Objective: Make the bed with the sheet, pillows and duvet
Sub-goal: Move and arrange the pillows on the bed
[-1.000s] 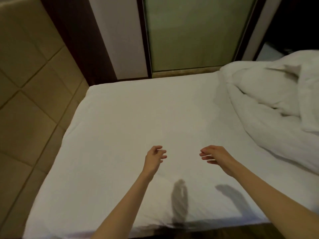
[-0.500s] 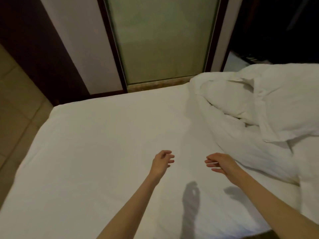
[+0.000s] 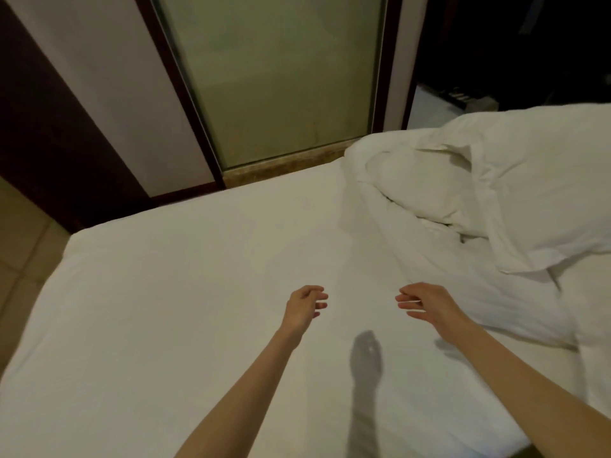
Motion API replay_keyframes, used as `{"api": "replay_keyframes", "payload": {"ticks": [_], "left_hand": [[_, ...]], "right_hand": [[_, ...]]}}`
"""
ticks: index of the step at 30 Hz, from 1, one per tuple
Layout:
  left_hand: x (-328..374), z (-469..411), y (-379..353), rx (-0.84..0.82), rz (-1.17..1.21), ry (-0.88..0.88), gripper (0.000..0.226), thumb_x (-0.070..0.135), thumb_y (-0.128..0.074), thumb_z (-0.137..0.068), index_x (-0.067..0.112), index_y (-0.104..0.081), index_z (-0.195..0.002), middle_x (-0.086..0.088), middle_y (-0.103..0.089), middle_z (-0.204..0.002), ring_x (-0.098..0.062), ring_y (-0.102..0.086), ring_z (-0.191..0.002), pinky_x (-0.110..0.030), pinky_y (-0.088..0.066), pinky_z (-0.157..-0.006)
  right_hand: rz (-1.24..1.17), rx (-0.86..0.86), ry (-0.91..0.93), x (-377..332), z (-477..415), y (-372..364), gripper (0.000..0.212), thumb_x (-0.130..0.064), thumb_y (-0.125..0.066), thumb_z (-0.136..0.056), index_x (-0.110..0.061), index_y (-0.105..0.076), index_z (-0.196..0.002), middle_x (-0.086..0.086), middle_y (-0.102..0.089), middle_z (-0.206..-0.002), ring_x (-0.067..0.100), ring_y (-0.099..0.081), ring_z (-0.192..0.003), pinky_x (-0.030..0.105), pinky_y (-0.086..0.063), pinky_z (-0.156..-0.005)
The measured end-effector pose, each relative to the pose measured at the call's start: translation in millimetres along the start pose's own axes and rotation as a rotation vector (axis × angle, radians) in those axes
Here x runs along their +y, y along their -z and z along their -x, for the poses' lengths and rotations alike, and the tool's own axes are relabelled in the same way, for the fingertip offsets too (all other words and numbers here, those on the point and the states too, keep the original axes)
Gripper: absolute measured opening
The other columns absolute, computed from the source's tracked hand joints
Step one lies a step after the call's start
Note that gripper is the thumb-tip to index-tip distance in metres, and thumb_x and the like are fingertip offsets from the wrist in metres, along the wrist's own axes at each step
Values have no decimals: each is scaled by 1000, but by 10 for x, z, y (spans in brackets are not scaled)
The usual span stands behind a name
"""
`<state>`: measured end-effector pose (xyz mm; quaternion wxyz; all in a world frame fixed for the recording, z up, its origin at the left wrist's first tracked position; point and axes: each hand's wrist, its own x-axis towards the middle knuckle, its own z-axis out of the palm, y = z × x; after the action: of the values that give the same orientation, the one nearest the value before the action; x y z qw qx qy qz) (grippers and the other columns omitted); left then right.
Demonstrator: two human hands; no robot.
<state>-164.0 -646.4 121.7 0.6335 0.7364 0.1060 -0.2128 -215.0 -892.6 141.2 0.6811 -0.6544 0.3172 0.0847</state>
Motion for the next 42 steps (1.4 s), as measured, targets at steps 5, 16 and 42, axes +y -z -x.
{"api": "replay_keyframes", "payload": {"ticks": [5, 16, 42], "left_hand": [[169, -168, -302, 17, -3, -15, 24, 13, -45, -96, 9, -63, -109, -8, -69, -105, -18, -65, -87, -25, -49, -75], [758, -449, -1956, 78, -11, -36, 24, 18, -45, -98, 8, -63, -110, -5, -66, -105, -17, -62, -92, -27, -49, -76], [2420, -1748, -4969, 218, -301, 21, 85, 51, -64, -83, 13, -19, -145, -13, -30, -147, -38, -37, -131, -51, -40, -103]], "right_hand": [[-5, -6, 37, -184, -249, 283, 9, -9, -54, -91, -6, -62, -86, 13, -66, -84, 22, -62, -75, 30, -47, -68], [17, 18, 131, -725, -925, 1820, 9, -8, -58, -89, -8, -62, -80, 11, -67, -80, 21, -63, -72, 29, -48, -67], [536, 708, 377, -2061, -2301, 5369, 52, -28, -60, -91, -7, -42, -135, 18, -35, -145, 37, -33, -131, 46, -28, -107]]}}
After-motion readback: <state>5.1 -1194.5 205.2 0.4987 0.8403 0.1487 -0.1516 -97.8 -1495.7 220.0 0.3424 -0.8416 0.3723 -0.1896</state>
